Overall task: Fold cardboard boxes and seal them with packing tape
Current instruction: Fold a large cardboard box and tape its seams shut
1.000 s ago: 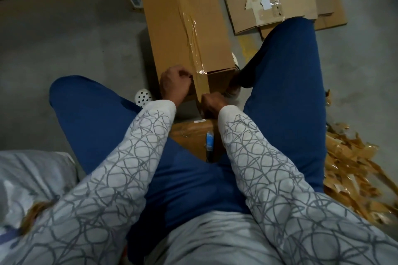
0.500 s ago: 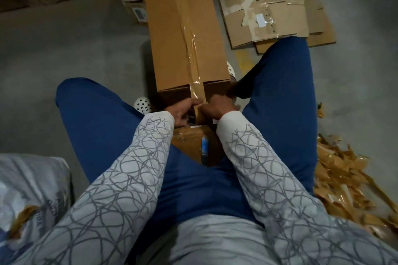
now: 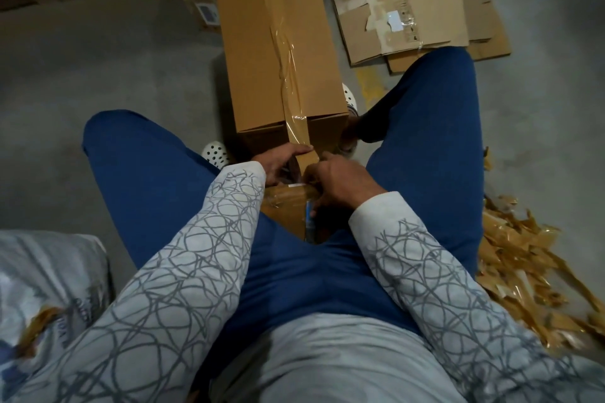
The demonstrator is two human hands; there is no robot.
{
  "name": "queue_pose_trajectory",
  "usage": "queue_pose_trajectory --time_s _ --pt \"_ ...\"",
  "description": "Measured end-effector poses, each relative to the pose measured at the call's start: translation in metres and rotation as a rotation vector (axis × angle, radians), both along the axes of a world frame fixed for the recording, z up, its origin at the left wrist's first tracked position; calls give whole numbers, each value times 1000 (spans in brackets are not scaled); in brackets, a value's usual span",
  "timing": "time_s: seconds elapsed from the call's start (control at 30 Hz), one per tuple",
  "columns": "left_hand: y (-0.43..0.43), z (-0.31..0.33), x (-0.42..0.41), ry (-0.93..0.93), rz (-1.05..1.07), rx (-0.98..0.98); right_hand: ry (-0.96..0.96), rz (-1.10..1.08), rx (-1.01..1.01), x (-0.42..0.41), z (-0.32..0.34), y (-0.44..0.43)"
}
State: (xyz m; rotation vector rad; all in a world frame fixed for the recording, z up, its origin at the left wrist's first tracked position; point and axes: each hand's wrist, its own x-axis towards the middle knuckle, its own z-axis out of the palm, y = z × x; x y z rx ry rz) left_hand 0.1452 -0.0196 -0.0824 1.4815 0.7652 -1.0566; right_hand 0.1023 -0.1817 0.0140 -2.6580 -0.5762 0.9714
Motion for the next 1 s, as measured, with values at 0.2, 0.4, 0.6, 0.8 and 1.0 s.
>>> queue_pose_trajectory --time_s 0.2,0.4,0.6,0.8,1.0 --pt "1 -1 0 -28 -41 64 33 -175 104 16 5 -13" --pt "1 1 0 -40 0 15 -220 -530 308 48 36 -60" --pt "-3 6 -1 -34 30 8 -252 -575 426 85 16 -45" --pt "1 -3 -5 -11 77 64 -238 -472 384 97 -13 -22" --pt "2 1 -5 -24 89 47 -241 -421 372 94 -27 -15"
